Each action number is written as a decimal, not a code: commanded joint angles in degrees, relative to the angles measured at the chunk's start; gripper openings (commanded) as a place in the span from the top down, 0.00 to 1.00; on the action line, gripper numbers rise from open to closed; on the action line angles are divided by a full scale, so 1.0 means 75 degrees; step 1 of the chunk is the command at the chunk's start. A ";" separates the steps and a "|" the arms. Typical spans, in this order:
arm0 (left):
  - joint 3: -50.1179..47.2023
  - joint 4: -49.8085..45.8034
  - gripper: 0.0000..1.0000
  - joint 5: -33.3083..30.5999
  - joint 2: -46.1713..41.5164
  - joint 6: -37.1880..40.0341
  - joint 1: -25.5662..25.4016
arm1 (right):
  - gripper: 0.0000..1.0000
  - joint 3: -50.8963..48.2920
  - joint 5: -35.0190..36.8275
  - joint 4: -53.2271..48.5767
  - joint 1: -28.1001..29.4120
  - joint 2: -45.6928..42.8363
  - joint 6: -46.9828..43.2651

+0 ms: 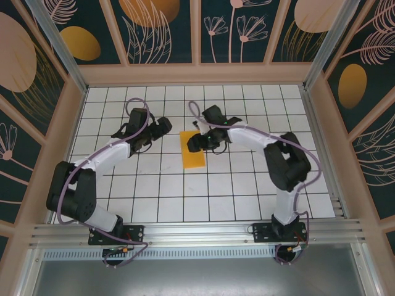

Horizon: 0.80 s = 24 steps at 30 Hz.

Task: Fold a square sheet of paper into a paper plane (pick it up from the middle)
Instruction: Move the square sheet of paper to the center of the table, then third fold the triangle at the center of the table.

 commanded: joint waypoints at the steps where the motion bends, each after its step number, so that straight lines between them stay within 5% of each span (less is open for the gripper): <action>1: -0.0176 0.1558 0.17 0.1898 0.0426 -0.0382 -0.0103 | 0.43 -0.1021 -0.0161 0.0858 -0.0420 -0.0808 0.2191; 10: 0.0739 0.1490 0.33 0.2354 0.1974 -0.0417 -0.0795 | 0.40 -0.2241 -0.0055 0.1668 -0.0498 -0.1185 0.3882; 24: 0.1111 0.0655 0.43 0.1205 0.3026 -0.0119 -0.0976 | 0.45 -0.2086 -0.0462 0.1582 -0.0427 -0.0383 0.3966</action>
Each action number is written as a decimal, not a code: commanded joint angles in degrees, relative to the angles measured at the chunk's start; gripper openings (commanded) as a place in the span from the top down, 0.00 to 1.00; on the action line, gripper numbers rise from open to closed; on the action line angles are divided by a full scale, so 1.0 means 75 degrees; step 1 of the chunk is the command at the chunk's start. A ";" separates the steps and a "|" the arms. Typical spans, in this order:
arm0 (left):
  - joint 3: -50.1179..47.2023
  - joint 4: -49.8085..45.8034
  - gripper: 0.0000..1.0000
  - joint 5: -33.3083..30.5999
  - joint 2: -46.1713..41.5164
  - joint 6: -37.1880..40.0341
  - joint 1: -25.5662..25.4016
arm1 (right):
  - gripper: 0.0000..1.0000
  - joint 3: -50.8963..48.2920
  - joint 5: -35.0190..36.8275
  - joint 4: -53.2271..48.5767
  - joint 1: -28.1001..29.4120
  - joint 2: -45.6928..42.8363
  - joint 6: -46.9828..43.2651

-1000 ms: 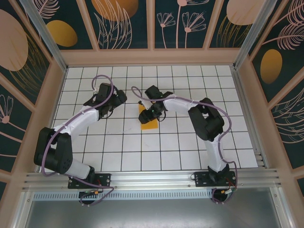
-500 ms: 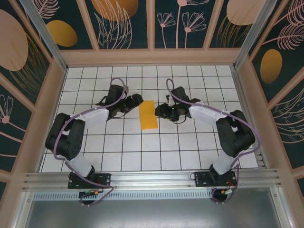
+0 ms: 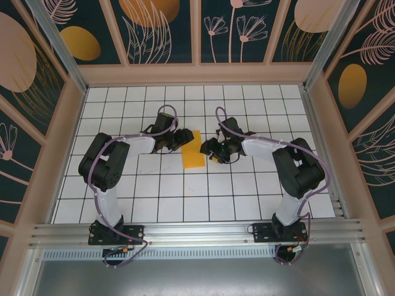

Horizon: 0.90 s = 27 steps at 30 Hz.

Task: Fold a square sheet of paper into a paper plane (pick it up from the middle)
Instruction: Third fold the triangle at the center of the table.

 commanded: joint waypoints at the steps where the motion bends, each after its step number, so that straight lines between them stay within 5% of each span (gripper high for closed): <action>1: 0.0209 -0.0474 0.43 -0.0454 0.0168 0.0239 -0.0044 | 0.44 0.0150 -0.0140 -0.0170 0.0059 0.0185 0.0061; 27: 0.0177 -0.0759 0.44 -0.0582 0.0507 0.0001 -0.0044 | 0.53 0.0051 -0.1281 0.0798 0.0258 0.0571 0.0151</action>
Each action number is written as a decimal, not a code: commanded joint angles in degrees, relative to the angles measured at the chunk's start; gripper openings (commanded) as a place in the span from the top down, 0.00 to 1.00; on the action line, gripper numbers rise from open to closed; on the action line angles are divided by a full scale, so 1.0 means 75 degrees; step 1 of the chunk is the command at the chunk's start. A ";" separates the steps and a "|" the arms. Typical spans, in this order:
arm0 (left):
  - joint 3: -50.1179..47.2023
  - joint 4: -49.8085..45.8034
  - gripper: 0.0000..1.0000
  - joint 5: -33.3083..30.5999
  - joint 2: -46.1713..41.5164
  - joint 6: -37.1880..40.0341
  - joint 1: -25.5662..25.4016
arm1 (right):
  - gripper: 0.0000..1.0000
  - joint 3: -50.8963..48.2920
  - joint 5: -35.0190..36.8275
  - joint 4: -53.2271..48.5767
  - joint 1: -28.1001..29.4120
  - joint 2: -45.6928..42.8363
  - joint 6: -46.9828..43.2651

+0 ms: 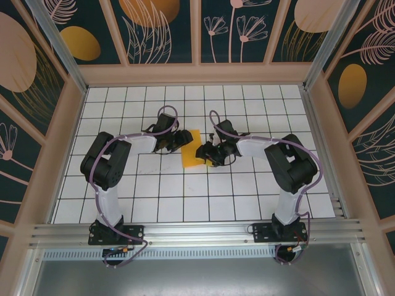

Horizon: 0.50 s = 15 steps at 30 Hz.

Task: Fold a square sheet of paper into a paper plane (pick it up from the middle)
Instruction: Third fold the triangle at the center of the table.

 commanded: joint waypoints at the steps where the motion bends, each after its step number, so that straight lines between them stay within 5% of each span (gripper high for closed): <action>1: -0.0028 -0.0359 0.44 -0.0185 0.0328 -0.0022 -0.0009 | 0.56 -0.0099 -0.0255 0.0431 0.0019 -0.0005 0.0209; 15: -0.0104 -0.0280 0.46 -0.0150 0.0120 0.0019 -0.0009 | 0.86 -0.0556 0.0111 0.0425 -0.0227 -0.0472 0.0815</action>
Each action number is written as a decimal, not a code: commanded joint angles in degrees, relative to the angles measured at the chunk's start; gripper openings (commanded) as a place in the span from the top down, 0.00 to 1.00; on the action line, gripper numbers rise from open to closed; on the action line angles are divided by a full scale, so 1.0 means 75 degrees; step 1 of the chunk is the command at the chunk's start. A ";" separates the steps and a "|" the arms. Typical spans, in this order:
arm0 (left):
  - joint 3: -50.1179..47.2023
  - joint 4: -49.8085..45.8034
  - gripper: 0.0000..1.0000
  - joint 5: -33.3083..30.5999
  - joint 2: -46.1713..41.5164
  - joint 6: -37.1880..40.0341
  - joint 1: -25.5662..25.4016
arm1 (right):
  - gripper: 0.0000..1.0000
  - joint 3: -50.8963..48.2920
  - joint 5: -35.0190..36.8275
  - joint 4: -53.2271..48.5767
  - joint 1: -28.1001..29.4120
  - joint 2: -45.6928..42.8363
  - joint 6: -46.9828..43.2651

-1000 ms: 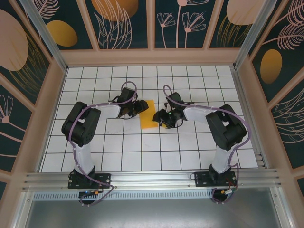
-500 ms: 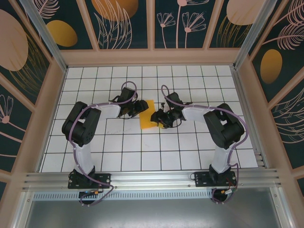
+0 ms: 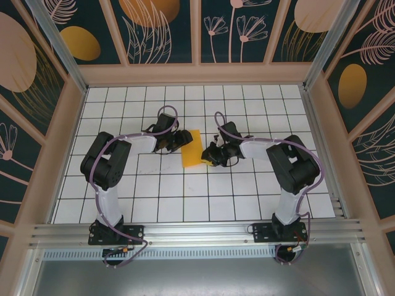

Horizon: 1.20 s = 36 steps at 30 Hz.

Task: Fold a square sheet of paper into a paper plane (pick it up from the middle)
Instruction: Third fold the triangle at the center of the table.

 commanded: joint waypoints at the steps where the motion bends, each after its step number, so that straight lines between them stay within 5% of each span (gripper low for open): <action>1: -0.0113 -0.0264 0.46 -0.0122 0.0122 0.0004 -0.0009 | 0.89 -0.0076 0.0050 0.0073 -0.0020 -0.0303 0.0156; 10: -0.0084 0.0042 0.45 0.0202 -0.0206 0.0067 -0.0009 | 1.00 0.0078 0.0166 -0.0263 -0.0020 -0.0241 0.0137; 22: -0.0291 0.1250 0.44 0.0980 -0.0737 0.0260 -0.0009 | 1.00 0.0215 0.0022 -0.1104 -0.0014 -0.0295 -0.0435; 36: -0.0058 0.0772 0.47 0.0730 -0.0021 0.0394 -0.0008 | 1.00 0.0382 0.0061 -0.1229 -0.0018 -0.0192 -0.0406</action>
